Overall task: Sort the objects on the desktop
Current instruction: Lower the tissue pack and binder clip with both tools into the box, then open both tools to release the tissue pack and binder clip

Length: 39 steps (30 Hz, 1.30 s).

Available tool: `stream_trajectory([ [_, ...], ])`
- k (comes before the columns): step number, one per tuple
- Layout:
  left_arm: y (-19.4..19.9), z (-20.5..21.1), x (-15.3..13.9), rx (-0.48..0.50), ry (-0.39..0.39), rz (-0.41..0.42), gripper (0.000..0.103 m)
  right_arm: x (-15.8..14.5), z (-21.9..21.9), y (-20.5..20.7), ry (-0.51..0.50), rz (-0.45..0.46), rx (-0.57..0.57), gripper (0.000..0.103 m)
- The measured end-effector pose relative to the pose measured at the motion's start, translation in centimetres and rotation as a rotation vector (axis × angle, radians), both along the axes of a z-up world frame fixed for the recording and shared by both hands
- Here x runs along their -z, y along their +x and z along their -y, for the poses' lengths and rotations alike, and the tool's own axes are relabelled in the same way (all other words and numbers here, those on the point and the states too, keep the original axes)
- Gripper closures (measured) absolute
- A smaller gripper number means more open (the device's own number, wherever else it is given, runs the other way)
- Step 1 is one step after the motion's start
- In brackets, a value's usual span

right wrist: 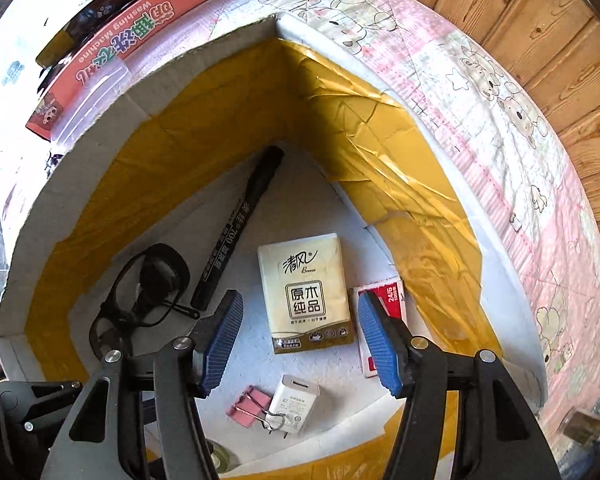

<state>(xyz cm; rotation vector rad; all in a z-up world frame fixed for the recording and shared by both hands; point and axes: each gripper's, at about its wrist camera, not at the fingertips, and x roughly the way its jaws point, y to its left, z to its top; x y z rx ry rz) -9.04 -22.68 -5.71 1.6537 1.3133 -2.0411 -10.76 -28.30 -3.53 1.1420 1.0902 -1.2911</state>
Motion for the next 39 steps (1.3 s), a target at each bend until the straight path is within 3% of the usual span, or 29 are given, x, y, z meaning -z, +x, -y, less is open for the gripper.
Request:
stream_trajectory([
  [12,3.0,-4.2,-4.7,0.053,-0.165,-0.069,0.064,-5.2,-7.5,1.3,-0.062,0.012,-0.05,0.04],
  [16,4.7,-5.7,-6.5,0.069,-0.25,-0.094,0.064,-5.5,-6.8,0.2,-0.097,0.008,-0.053,0.04],
  [19,5.5,-6.5,-7.6,0.076,-0.351,-0.114,0.064,-6.4,-8.6,0.0,-0.135,0.017,-0.05,0.04],
  [23,6.5,-7.2,-8.2,0.081,-0.458,-0.128,0.064,-7.4,-10.8,0.8,-0.208,0.017,-0.061,0.036],
  [30,7.5,-8.7,-8.5,0.089,-0.514,-0.145,0.064,-8.7,-14.3,2.0,-0.31,-0.011,-0.068,0.036],
  [39,9.5,-11.4,-10.2,0.13,-0.721,-0.233,0.064,-10.3,-20.8,3.4,-0.59,-0.046,-0.01,0.036],
])
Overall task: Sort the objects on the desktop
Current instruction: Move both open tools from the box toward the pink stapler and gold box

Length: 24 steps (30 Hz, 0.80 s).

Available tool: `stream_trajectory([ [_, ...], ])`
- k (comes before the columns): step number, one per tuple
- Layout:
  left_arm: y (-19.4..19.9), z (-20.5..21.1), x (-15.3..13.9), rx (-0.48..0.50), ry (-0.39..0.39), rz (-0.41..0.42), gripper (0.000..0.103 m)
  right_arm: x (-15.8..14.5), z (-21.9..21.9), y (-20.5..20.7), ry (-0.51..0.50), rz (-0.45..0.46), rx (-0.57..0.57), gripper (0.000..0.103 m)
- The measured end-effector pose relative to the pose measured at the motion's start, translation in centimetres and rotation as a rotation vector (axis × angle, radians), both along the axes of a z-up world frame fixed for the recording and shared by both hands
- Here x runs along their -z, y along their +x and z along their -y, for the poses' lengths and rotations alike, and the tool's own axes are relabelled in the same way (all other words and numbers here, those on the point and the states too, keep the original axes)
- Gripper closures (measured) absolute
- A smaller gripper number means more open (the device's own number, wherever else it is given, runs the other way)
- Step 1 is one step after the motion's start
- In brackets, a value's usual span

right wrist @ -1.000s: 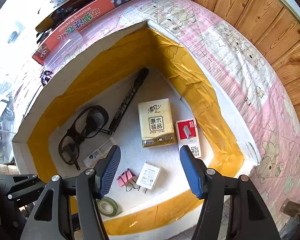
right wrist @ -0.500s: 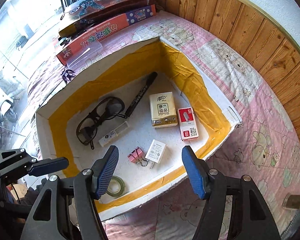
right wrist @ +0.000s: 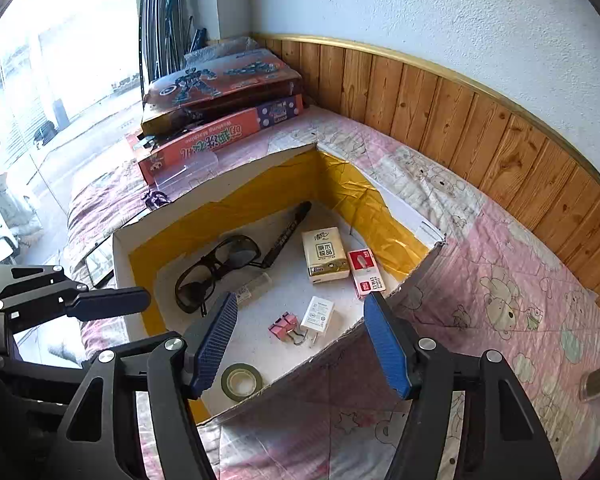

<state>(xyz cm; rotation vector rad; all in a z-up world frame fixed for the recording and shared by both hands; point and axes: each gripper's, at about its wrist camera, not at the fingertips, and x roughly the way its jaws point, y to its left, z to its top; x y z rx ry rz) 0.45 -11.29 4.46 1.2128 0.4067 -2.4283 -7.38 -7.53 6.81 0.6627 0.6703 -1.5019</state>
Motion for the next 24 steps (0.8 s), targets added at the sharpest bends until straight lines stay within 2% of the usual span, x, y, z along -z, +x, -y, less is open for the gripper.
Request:
stream_trajectory([
  [7,0.5,-1.6,1.0,0.029,-0.033,-0.022,0.064,0.8,-5.2,-1.1,-0.155,0.07,0.092,0.036],
  [13,-1.3,-5.4,1.5,0.149,-0.029,-0.043,0.063,1.8,-10.6,-3.8,-0.28,0.119,0.222,0.036],
  [24,-9.2,-14.9,4.2,0.372,0.034,0.002,0.061,4.6,-20.8,-11.0,-0.335,0.132,0.525,0.036],
])
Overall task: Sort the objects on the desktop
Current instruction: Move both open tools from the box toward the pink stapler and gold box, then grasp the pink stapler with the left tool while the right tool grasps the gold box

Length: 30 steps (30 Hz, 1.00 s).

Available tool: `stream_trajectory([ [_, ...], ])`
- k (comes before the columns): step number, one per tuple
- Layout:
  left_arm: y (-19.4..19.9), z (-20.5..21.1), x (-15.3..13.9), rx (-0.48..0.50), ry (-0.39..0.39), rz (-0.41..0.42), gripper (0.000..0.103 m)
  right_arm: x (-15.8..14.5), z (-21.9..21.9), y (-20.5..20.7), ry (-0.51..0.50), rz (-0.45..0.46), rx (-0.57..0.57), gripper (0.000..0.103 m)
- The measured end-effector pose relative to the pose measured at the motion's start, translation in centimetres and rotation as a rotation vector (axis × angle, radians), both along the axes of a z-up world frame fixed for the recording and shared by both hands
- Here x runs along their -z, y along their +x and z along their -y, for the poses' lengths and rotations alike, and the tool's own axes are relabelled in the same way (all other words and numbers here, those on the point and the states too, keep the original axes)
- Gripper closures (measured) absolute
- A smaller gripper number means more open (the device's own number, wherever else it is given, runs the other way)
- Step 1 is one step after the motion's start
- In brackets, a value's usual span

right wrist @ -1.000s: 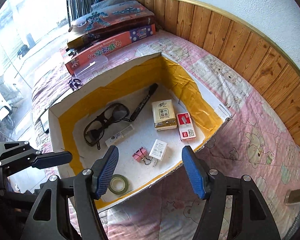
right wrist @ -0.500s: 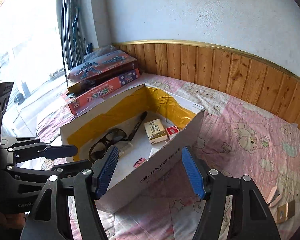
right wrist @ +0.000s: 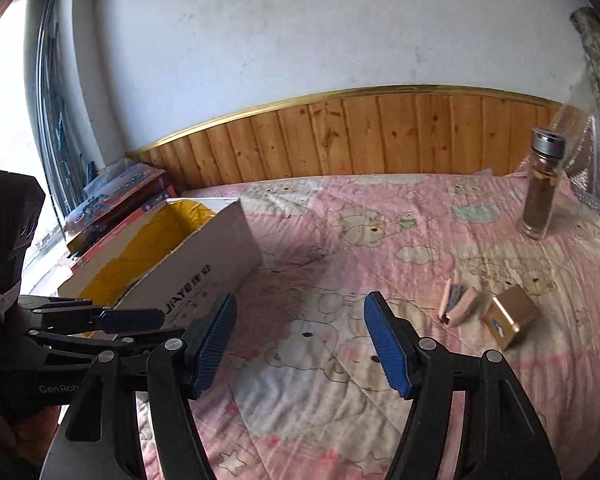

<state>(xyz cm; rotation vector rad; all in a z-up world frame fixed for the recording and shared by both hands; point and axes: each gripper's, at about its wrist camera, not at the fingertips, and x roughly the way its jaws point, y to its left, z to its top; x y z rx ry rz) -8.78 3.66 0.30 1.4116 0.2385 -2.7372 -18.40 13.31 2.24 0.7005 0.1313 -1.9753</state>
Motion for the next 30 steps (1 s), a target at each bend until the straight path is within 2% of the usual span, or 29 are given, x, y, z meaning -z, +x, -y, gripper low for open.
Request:
stream_trajectory([
  [8,-9.5,-6.7,2.2,0.112,-0.037,0.015,0.061,2.9,-6.7,-7.6,-0.032,0.129,0.257,0.035],
  [12,-13.9,-9.6,4.4,0.162,-0.054,0.051,0.061,4.1,-8.2,-10.0,-0.031,0.167,0.309,0.035],
  [16,-17.4,-11.4,6.7,0.17,-0.057,0.092,0.061,4.9,-8.9,-11.8,-0.026,0.187,0.331,0.035],
  [20,-19.7,-12.1,8.7,0.175,-0.054,0.119,0.06,5.6,-9.5,-13.7,-0.019,0.197,0.352,0.035],
  [23,-20.4,-11.9,9.4,0.187,-0.042,0.078,0.052,6.2,-9.9,-14.9,-0.017,0.214,0.362,0.035],
  [25,-20.7,-11.2,9.4,0.177,-0.028,0.063,0.051,6.6,-10.0,-15.5,-0.009,0.219,0.366,0.035],
  [27,-20.8,-9.6,9.5,0.115,-0.006,0.07,0.051,6.8,-9.9,-16.0,-0.006,0.222,0.358,0.035],
  [29,-20.9,-7.3,10.4,0.025,0.002,0.115,0.053,6.8,-9.4,-16.2,0.004,0.206,0.332,0.034],
  [30,-20.7,-6.1,10.9,-0.004,0.037,0.125,0.054,6.6,-8.9,-16.2,0.013,0.191,0.315,0.034],
])
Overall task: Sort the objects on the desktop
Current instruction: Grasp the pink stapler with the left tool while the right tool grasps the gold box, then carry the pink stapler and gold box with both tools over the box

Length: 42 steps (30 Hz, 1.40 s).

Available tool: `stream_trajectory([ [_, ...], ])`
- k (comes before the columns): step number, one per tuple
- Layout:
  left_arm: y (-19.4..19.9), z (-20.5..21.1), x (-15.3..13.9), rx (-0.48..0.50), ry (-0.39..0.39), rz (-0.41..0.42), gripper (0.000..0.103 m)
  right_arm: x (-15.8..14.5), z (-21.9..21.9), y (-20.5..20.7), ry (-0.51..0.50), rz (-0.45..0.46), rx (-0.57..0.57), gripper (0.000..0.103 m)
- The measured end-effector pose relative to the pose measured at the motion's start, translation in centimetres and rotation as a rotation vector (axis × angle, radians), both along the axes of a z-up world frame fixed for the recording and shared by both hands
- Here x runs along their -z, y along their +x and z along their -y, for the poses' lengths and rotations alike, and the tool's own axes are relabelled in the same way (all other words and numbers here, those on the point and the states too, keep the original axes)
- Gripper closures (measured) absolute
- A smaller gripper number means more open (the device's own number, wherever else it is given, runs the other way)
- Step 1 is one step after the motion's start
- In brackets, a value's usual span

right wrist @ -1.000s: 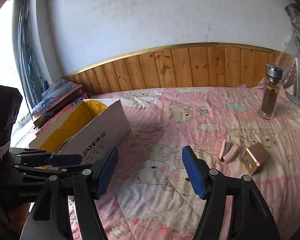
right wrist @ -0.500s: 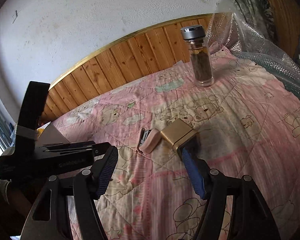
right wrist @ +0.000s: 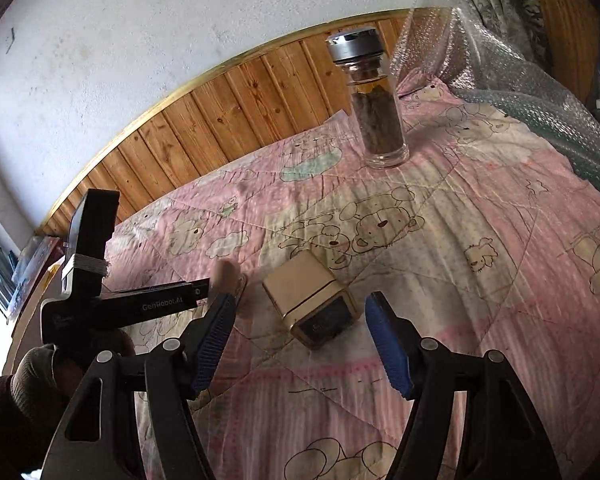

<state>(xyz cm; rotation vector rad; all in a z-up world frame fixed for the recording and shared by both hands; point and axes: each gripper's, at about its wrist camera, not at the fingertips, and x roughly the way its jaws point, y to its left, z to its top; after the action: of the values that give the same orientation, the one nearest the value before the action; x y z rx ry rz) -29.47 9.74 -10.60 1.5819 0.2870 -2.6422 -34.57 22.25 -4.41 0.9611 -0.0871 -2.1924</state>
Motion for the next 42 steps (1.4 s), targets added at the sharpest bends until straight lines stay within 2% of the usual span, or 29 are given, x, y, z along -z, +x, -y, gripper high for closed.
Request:
stream_trajectory([
  [1,0.4,0.7,-0.2,-0.009,0.027,-0.031,0.053,-0.1,0.5,0.0,0.009,-0.016,-0.017,0.033],
  [3,0.9,1.2,-0.1,-0.011,0.041,-0.035,0.053,-0.2,1.5,0.0,0.032,-0.047,-0.051,0.028],
  [8,2.9,1.7,-0.3,-0.043,0.149,-0.076,0.053,0.2,4.0,-0.7,0.133,-0.126,-0.122,0.027],
  [10,3.4,0.5,-1.4,-0.002,0.178,-0.114,0.053,0.7,4.7,-1.2,0.176,-0.142,-0.144,0.026],
  [13,2.9,-2.5,-2.1,0.09,0.178,-0.129,0.053,1.9,5.3,-1.9,0.212,-0.137,-0.174,0.026],
  [14,2.4,-3.4,-2.1,0.106,0.147,-0.125,0.053,2.3,5.5,-2.0,0.221,-0.124,-0.187,0.033],
  [15,1.8,-4.3,-1.8,0.115,0.105,-0.119,0.053,2.7,5.5,-2.2,0.231,-0.116,-0.187,0.047],
  [16,1.2,-4.9,-1.3,0.127,0.077,-0.106,0.053,3.1,5.5,-2.4,0.244,-0.1,-0.184,0.051],
  [18,-0.1,-5.4,0.1,0.095,-0.004,-0.043,0.054,3.5,5.2,-2.6,0.241,-0.073,-0.175,0.052],
  [19,-0.2,-5.4,0.2,0.088,-0.009,-0.056,0.056,3.5,4.9,-2.7,0.234,-0.061,-0.169,0.052],
  [20,-0.4,-5.6,-0.1,0.097,-0.008,-0.073,0.074,3.4,4.7,-2.7,0.226,-0.043,-0.163,0.052],
  [22,-0.7,-5.8,-0.2,0.115,-0.012,-0.062,0.076,3.3,4.0,-2.9,0.203,-0.008,-0.144,0.052],
  [24,-0.3,-5.4,-0.5,0.124,0.026,-0.061,0.076,3.1,3.2,-2.7,0.186,0.021,-0.125,0.053],
  [30,3.0,-4.6,-1.3,0.122,0.065,-0.048,0.076,2.4,1.4,-0.4,0.163,0.057,-0.089,0.053],
  [38,9.8,-2.1,-3.4,0.102,0.099,-0.044,0.076,0.2,1.2,4.8,0.183,0.017,-0.109,0.052],
  [42,13.1,-0.4,-4.8,0.085,0.111,-0.07,0.076,-0.6,1.3,7.9,0.196,-0.002,-0.123,0.052],
])
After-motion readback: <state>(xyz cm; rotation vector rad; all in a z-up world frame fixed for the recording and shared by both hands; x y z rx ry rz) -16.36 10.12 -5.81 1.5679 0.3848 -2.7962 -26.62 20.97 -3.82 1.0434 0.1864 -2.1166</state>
